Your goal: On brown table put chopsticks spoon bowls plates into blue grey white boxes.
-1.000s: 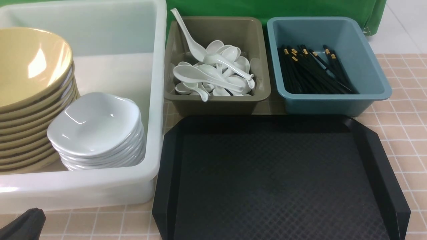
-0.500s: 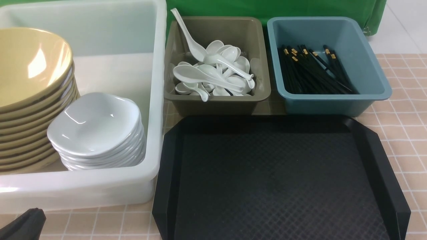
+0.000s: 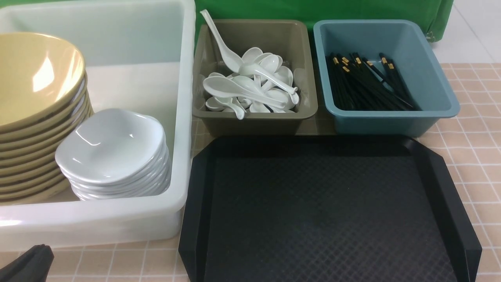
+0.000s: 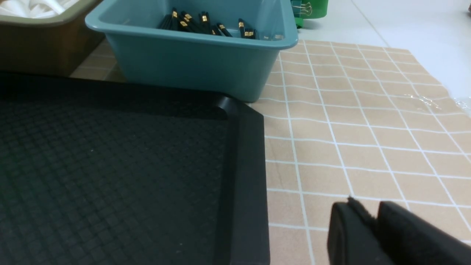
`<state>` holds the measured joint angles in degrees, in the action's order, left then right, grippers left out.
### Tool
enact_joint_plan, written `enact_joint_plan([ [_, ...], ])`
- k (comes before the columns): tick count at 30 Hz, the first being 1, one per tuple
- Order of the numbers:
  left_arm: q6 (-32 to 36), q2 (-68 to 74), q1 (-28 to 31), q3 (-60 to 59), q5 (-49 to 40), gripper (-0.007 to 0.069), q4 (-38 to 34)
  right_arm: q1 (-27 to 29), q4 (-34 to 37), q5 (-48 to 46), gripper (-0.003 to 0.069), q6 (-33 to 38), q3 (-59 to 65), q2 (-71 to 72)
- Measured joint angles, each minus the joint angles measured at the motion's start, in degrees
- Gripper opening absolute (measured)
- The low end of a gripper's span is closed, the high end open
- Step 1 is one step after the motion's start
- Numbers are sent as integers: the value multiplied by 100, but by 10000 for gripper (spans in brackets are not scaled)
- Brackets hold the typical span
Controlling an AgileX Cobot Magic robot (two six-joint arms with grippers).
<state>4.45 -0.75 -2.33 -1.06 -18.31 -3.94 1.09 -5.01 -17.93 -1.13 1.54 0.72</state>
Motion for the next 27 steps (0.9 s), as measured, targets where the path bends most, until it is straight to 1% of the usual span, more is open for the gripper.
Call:
enact_joint_plan([
  [27, 0, 0, 0, 0, 0, 4, 0, 0, 0, 0, 175, 5, 0, 0],
])
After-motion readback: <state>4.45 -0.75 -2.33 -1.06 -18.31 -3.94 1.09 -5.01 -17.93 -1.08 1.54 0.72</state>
